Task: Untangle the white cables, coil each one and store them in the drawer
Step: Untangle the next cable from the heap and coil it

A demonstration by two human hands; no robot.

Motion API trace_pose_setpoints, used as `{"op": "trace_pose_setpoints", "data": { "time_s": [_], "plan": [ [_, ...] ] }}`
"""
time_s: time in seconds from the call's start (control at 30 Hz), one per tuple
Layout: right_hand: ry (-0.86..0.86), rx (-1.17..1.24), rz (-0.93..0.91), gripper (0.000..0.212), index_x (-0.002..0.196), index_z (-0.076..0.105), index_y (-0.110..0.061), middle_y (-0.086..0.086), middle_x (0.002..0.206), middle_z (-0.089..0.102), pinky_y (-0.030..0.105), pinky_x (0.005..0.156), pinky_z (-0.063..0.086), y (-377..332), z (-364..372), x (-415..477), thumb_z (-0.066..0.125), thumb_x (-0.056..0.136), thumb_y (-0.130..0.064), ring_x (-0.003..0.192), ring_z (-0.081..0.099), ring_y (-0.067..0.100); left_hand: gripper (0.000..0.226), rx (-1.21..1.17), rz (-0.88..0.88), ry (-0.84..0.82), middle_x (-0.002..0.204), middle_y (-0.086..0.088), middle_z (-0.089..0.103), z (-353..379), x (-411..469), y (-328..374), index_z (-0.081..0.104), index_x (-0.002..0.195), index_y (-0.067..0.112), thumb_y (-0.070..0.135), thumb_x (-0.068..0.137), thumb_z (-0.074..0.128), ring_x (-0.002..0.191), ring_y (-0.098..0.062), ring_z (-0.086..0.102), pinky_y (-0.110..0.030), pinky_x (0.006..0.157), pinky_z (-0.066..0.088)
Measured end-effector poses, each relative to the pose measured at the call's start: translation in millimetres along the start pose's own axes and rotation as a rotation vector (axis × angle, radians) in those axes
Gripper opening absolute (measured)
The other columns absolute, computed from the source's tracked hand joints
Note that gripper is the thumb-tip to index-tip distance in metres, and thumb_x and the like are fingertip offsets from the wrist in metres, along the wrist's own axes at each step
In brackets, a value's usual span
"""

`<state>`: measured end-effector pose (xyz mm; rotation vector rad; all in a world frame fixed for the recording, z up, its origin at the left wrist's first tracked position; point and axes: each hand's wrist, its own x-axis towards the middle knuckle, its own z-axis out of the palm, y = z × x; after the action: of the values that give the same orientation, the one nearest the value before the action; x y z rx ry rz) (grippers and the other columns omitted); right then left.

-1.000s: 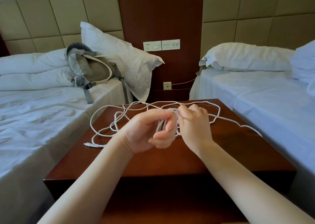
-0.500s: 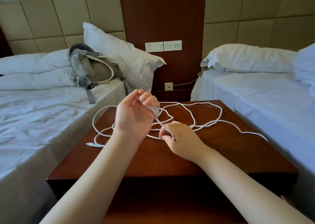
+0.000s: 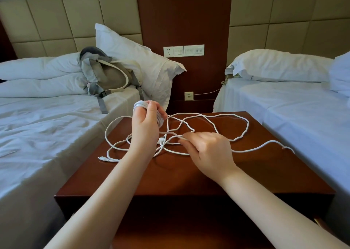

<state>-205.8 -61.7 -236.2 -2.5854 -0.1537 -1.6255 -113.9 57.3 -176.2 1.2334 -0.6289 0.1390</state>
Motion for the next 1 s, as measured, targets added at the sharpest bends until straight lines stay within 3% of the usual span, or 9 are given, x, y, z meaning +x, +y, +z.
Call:
{"op": "trace_pose_setpoints", "data": {
  "time_s": [0.13, 0.23, 0.3, 0.43, 0.57, 0.67, 0.77, 0.93, 1.0],
  "plan": [
    [0.081, -0.087, -0.006, 0.020, 0.099, 0.071, -0.010, -0.001, 0.062, 0.065, 0.028, 0.041, 0.043, 3, -1, 3, 0.058, 0.093, -0.024, 0.048, 0.057, 0.016, 0.045, 0.230, 0.100, 0.032, 0.077, -0.013, 0.060, 7, -12, -2, 0.058, 0.056, 0.019, 0.013, 0.096, 0.039, 0.074, -0.016, 0.052, -0.032, 0.072, 0.043],
    [0.027, -0.138, -0.035, 0.005, 0.087, 0.069, -0.010, 0.000, 0.054, 0.056, 0.025, 0.039, 0.039, 4, -1, 3, 0.071, 0.082, -0.010, 0.043, 0.049, 0.017, 0.039, 0.252, 0.082, 0.039, 0.072, -0.005, 0.058, 9, -15, -6, 0.059, 0.064, 0.007, 0.012, 0.097, 0.039, 0.070, -0.009, 0.051, -0.021, 0.069, 0.043],
    [-0.009, -0.154, -0.036, 0.002, 0.084, 0.068, -0.010, 0.000, 0.056, 0.058, 0.025, 0.042, 0.038, 5, -1, 3, 0.067, 0.085, -0.012, 0.047, 0.053, 0.017, 0.039, 0.233, 0.094, 0.043, 0.069, -0.001, 0.059, 7, -15, -6, 0.059, 0.064, 0.007, 0.011, 0.098, 0.039, 0.066, -0.006, 0.051, -0.016, 0.066, 0.043],
    [-0.036, -0.197, -0.066, 0.030, 0.075, 0.066, -0.012, -0.001, 0.054, 0.058, 0.026, 0.047, 0.033, 5, 1, 5, 0.049, 0.096, -0.026, 0.048, 0.054, 0.017, 0.036, 0.295, 0.170, 0.022, 0.066, 0.005, 0.059, 9, -20, -3, 0.059, 0.067, 0.007, 0.007, 0.098, 0.041, 0.065, 0.005, 0.056, -0.006, 0.063, 0.040],
    [-0.038, -0.236, -0.125, 0.023, 0.068, 0.061, -0.012, -0.001, 0.051, 0.054, 0.027, 0.046, 0.029, 7, 0, 4, 0.065, 0.088, -0.023, 0.044, 0.049, 0.017, 0.039, 0.490, 0.202, -0.077, 0.062, 0.008, 0.059, 6, -16, -16, 0.061, 0.062, 0.012, 0.011, 0.097, 0.043, 0.063, 0.002, 0.056, -0.009, 0.063, 0.038],
    [-0.086, -0.212, -0.148, 0.021, 0.073, 0.064, -0.012, -0.001, 0.056, 0.058, 0.027, 0.046, 0.033, 10, 1, 3, 0.060, 0.091, -0.023, 0.047, 0.052, 0.018, 0.038, 0.668, 0.172, -0.190, 0.064, 0.000, 0.060, 4, -12, -26, 0.059, 0.064, 0.010, 0.014, 0.098, 0.042, 0.062, -0.007, 0.055, -0.009, 0.060, 0.037],
    [-0.089, -0.172, -0.155, 0.026, 0.082, 0.067, -0.012, -0.001, 0.064, 0.063, 0.029, 0.048, 0.040, 13, -5, 5, 0.051, 0.094, -0.027, 0.053, 0.058, 0.017, 0.030, 0.754, 0.185, -0.197, 0.066, -0.003, 0.055, -2, -13, -35, 0.056, 0.072, 0.001, 0.013, 0.097, 0.043, 0.065, -0.016, 0.053, -0.016, 0.061, 0.040],
    [0.029, -0.287, -0.170, 0.029, 0.079, 0.066, -0.014, 0.000, 0.071, 0.059, 0.030, 0.065, 0.036, 19, -13, 12, 0.048, 0.093, -0.032, 0.069, 0.053, 0.017, 0.029, 0.809, 0.092, -0.317, 0.067, -0.001, 0.049, 2, -17, -41, 0.045, 0.069, 0.010, 0.014, 0.098, 0.041, 0.062, -0.010, 0.047, -0.010, 0.054, 0.037],
    [0.108, -0.316, -0.151, 0.028, 0.081, 0.066, -0.014, 0.001, 0.075, 0.060, 0.032, 0.073, 0.034, 22, -14, 13, 0.049, 0.093, -0.032, 0.076, 0.048, 0.018, 0.034, 0.755, 0.034, -0.377, 0.065, -0.002, 0.047, 9, -22, -38, 0.042, 0.064, 0.012, 0.013, 0.098, 0.040, 0.058, -0.010, 0.044, -0.014, 0.052, 0.035]
  ]
}}
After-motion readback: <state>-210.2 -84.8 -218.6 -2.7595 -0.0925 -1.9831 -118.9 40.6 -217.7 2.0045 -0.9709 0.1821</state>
